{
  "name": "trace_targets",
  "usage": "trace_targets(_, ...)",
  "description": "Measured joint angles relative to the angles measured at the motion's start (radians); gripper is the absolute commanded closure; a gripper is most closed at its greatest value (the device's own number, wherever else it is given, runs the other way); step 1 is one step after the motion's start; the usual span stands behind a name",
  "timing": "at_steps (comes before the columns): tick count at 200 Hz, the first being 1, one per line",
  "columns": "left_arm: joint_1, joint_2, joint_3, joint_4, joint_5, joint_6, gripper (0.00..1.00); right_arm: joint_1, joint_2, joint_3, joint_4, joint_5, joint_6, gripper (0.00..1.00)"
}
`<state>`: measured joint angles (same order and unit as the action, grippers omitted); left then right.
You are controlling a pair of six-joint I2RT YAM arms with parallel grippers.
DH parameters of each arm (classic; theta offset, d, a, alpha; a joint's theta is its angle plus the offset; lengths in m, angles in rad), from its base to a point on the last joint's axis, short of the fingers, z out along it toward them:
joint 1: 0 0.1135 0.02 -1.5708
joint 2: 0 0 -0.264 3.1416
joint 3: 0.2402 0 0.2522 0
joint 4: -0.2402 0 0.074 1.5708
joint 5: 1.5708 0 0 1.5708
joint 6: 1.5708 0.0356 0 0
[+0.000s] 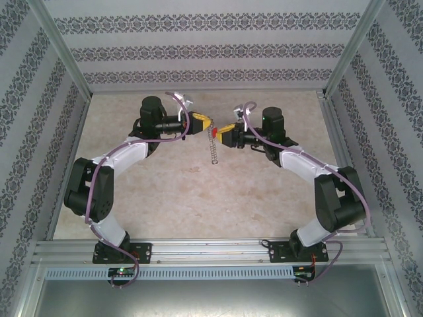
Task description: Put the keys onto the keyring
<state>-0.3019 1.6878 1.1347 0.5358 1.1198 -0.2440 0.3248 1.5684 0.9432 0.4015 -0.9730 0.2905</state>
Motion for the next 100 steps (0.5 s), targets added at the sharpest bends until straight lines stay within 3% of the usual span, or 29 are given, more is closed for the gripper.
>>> trace_targets(61, 0.000, 0.000, 0.000, 0.016, 0.003, -0.019, 1.00, 0.026, 0.019, 0.013, -0.001, -0.012, 0.000, 0.66)
trace_targets(100, 0.000, 0.000, 0.000, 0.019, 0.010, -0.026, 1.00, 0.027, 0.023, 0.031, -0.010, -0.011, -0.005, 0.61)
